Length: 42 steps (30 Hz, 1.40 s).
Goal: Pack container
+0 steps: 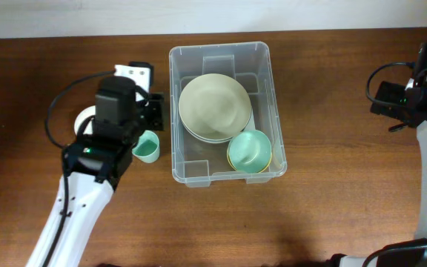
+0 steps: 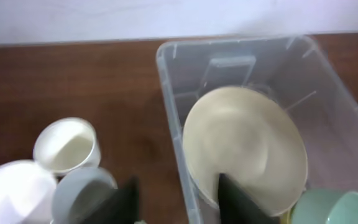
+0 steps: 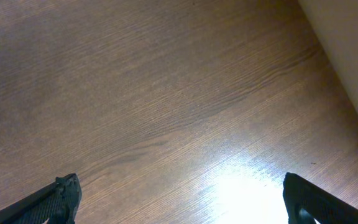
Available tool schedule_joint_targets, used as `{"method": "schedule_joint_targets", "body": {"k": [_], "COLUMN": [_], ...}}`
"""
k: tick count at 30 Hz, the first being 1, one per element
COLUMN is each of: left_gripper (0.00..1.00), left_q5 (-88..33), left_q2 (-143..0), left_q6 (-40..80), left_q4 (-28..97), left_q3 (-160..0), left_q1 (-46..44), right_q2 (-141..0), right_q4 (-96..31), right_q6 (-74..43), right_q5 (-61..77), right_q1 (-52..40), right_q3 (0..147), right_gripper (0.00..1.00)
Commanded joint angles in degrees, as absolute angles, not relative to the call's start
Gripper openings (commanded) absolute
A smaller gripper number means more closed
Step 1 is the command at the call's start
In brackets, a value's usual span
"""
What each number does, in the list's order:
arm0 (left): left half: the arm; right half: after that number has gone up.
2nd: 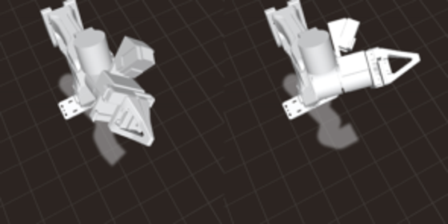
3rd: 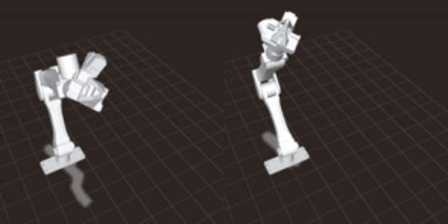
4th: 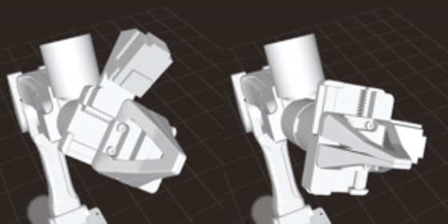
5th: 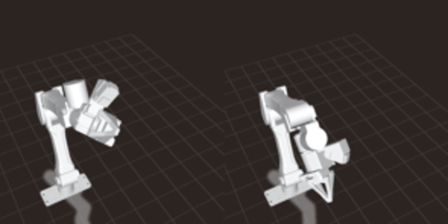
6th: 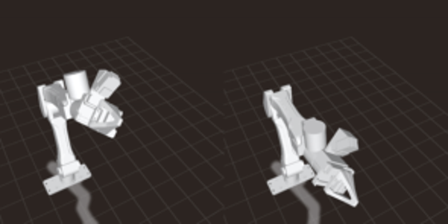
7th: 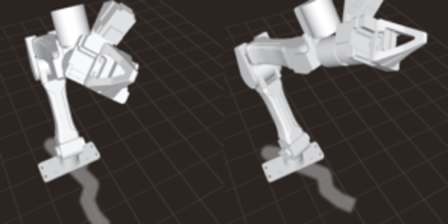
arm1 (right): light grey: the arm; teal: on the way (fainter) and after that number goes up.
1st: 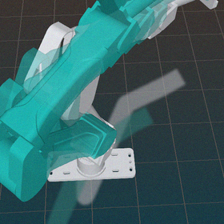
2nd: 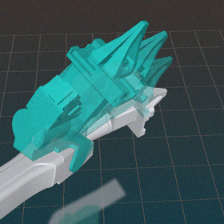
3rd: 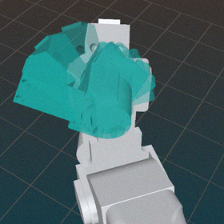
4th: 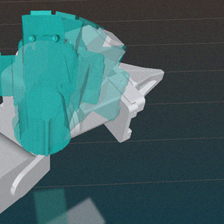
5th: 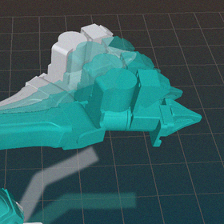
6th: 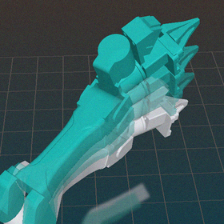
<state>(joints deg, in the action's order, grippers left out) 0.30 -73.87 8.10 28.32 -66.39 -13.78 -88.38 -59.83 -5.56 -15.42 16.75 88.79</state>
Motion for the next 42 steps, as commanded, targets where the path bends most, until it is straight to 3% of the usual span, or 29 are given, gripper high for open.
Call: {"method": "schedule_joint_targets", "body": {"k": [1, 4, 7, 9, 19, 27, 42], "left_gripper": [0.26, 0.26, 0.40, 0.42, 0.43, 0.41, 0.43], "left_q5": [5.3, 8.9, 8.2, 8.0, -4.1, -14.2, -11.1], "left_q2": [-74.1, -74.1, -74.1, -74.2, -81.5, -97.1, -106.2], "left_q6": [11.3, 19.4, 25.1, 26.6, 26.6, 26.5, 26.5], "left_q4": [31.1, 33.7, 36.6, 38.2, 38.6, 32.2, 26.7], "left_q3": [-66.8, -66.8, -66.8, -66.8, -66.7, -66.7, -66.7], "left_q1": [-10.9, -6.0, 0.1, 4.3, 19.9, 21.9, 21.9], "right_q2": [-88.6, -88.6, -88.6, -88.6, -88.6, -88.6, -88.6], "right_q4": [-59.8, -59.8, -59.8, -59.8, -59.8, -59.8, -59.8], "right_q6": [-5.6, -5.6, -5.6, -5.6, -5.6, -5.6, -5.6], "right_q5": [-16.1, -16.1, -16.1, -16.1, -16.1, -16.1, -16.1], "right_q1": [16.9, 16.9, 16.9, 16.9, 16.9, 16.9, 16.9], "right_q3": [89.0, 89.0, 89.0, 89.0, 89.0, 89.0, 89.0], "right_gripper": [0.99, 0.99, 0.99, 0.99, 0.99, 0.99, 0.99]}}
